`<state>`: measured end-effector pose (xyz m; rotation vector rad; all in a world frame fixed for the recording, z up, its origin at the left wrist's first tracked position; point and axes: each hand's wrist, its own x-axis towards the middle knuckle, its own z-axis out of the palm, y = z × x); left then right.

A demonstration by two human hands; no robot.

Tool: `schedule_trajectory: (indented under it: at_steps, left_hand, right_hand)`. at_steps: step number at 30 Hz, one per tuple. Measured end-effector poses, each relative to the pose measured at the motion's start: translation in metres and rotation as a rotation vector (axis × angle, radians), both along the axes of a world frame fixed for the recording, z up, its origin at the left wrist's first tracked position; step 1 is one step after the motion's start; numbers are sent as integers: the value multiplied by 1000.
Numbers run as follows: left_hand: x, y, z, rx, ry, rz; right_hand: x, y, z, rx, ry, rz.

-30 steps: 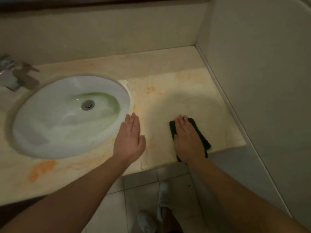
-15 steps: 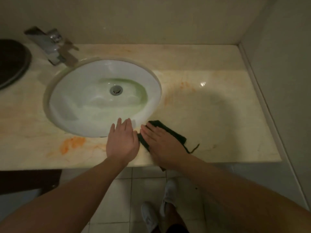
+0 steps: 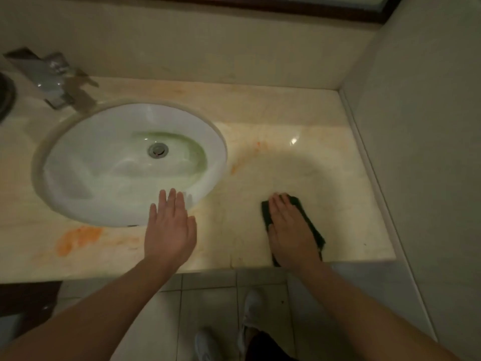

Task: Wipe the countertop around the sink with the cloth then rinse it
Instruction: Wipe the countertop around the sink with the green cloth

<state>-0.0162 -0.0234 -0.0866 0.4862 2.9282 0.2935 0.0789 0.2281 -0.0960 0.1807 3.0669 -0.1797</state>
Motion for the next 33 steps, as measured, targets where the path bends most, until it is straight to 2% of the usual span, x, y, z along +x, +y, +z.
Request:
schedule_trajectory:
  at_steps: [3,5,10,14,19,22,24,26,28,30,33]
  left_hand:
    - [-7,53,13,87,-11,-114]
    - [-24,96,16,115,-16,-166]
    - [-92,174,4,41,-32,-98]
    - [-112,193,-7,-30,1,-66]
    - [-112,197,-9,-4,7,-79]
    - [-115,200,-9,10,16,-90]
    - [-116,200,-10,2,22,-89]
    - [-117,200,-10,1,32,-83]
    - [-117,199,-8,-13,32,-83]
    - [-116,198,-7,-17,23,-82]
    - [-116,199,-6,-5,10,-78]
  right_hand:
    - [0,74,0,5,-24,-247]
    - [-11,114,0,-14,-37,-338]
    - [-77,184,7,9,-5,-473]
    - [-147,226,9,-11,21,-404]
    - [-253,257,8,-17,51,-363]
    - [-289,238,10,-57,-10,-189]
    - [-278,198,13,-76,-19,68]
    - [-233,159,14,-60,17,338]
    - [-168,135,18,-66,-20,474]
    - [-118,139,13,-102,-82,460]
    - [-98,180,4,-81,-30,181]
